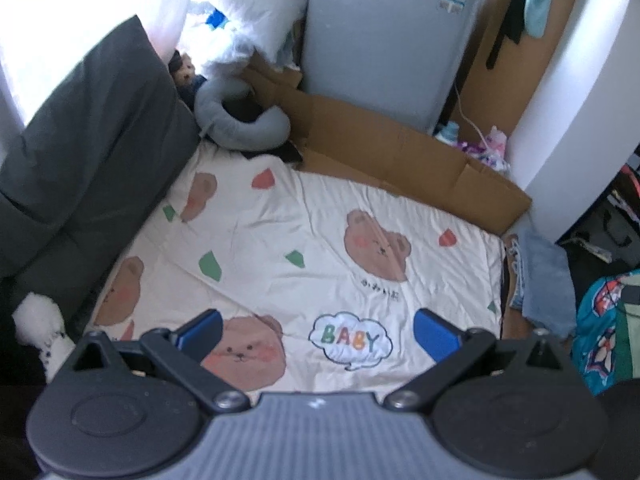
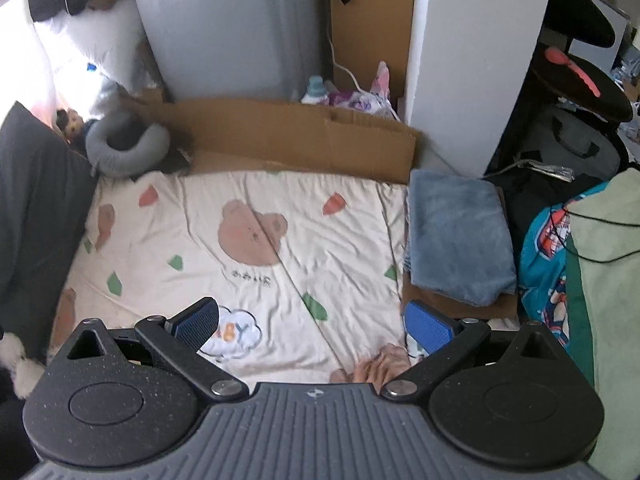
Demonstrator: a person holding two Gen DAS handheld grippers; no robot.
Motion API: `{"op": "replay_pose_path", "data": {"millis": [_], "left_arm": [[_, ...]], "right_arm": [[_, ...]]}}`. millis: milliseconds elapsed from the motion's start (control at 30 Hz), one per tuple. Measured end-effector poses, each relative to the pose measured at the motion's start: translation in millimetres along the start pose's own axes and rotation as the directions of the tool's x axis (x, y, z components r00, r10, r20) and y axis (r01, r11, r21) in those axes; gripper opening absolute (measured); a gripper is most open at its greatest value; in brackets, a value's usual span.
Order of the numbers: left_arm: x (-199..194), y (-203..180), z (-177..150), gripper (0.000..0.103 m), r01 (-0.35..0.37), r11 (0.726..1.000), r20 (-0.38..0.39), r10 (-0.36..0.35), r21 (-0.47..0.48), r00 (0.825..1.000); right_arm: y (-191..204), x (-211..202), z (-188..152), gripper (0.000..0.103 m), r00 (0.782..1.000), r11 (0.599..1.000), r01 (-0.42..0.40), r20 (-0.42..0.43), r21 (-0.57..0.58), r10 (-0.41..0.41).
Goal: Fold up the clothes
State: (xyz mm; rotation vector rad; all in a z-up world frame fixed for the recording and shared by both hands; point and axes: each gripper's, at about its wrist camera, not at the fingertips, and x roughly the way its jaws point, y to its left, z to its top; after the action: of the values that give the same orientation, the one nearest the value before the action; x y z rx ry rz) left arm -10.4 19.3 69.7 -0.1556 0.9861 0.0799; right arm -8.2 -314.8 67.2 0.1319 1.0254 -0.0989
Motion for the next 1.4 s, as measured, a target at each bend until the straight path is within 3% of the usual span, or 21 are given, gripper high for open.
{"op": "replay_pose_path", "data": {"millis": [367, 600, 1000, 1400], "left_arm": [[26.6, -31.5, -16.2, 0.102, -0.017, 0.998, -0.051, 0.02, 0.054, 0.998], [33.5, -38.6, -16.1, 0.101, -0.04, 0.998, -0.059, 0.043, 0.048, 0.997], [36.1, -25.7, -17.1, 0.102, -0.009, 1.0, -0.078, 0.007, -0.024, 0.997], [37.0, -25.4, -16.4, 0.102, -0.011, 1.0, -0.085, 0.01, -0.015, 0.996]], "right_arm": [[-4.7, 23.7, -16.6, 0.102, 0.998, 0.997, -0.031, -0.048, -0.073, 0.028], [-10.2, 38.6, -30.8, 0.102, 0.992, 0.997, -0.055, -0.117, -0.055, 0.048], [-20.9, 45.4, -30.3, 0.102, 0.987, 0.994, -0.104, -0.119, 0.02, 0.106], [-10.7, 43.5, -31.6, 0.102, 0.993, 0.998, -0.057, -0.103, -0.039, 0.053]]}}
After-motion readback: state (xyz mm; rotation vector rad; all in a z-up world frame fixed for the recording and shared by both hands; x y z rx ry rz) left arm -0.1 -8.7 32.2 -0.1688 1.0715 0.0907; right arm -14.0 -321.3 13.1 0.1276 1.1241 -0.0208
